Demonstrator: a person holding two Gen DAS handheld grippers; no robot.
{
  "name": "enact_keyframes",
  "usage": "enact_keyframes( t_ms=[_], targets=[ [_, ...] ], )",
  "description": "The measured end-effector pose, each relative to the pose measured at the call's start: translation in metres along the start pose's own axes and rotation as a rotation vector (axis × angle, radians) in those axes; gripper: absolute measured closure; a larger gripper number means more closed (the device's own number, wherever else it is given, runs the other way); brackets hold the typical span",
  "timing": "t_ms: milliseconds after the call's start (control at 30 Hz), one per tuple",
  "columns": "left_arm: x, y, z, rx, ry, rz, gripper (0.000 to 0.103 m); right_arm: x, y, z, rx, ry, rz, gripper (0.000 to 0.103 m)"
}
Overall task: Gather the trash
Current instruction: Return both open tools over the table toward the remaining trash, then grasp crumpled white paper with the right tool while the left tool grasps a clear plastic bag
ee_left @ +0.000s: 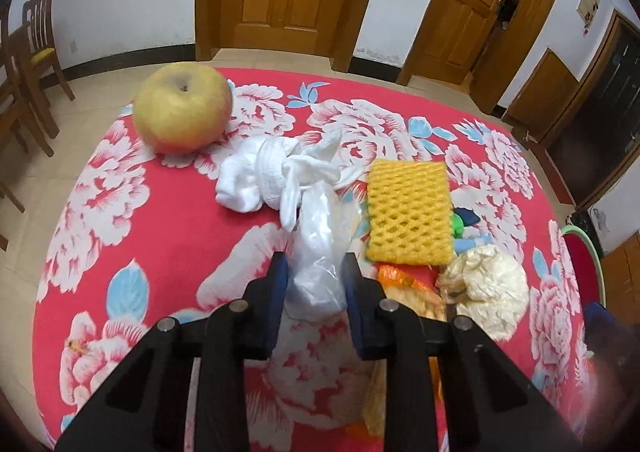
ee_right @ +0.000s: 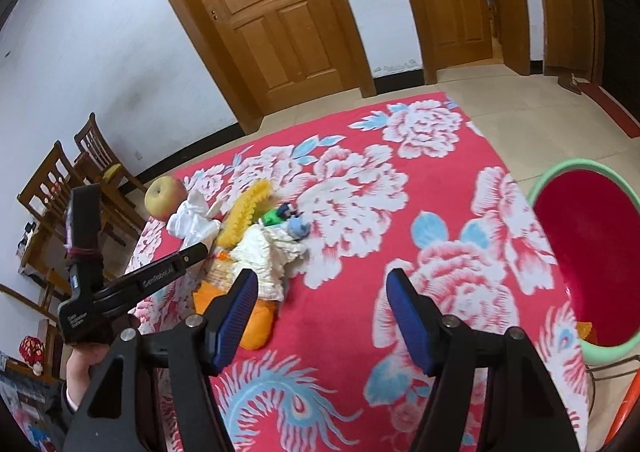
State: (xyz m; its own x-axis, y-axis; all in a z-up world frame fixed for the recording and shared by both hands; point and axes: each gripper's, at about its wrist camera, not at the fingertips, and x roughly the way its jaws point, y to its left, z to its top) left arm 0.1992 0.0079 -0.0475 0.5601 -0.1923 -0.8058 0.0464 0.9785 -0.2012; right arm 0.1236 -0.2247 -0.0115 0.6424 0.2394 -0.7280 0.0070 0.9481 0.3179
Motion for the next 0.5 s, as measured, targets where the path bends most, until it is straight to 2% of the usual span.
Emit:
enact_keyframes(
  t_ms=[433,500],
  targets=[
    [-0.055,0.023,-0.028,-0.048,-0.054,-0.082,0.076,0.036,0.033,0.003,-0.052,0.043,0.045,0.034],
    [-0.059,0.024,-0.03,-0.052,-0.06,-0.083,0.076,0.044,0.036,0.004,-0.053,0.053,0.047,0.038]
  ],
)
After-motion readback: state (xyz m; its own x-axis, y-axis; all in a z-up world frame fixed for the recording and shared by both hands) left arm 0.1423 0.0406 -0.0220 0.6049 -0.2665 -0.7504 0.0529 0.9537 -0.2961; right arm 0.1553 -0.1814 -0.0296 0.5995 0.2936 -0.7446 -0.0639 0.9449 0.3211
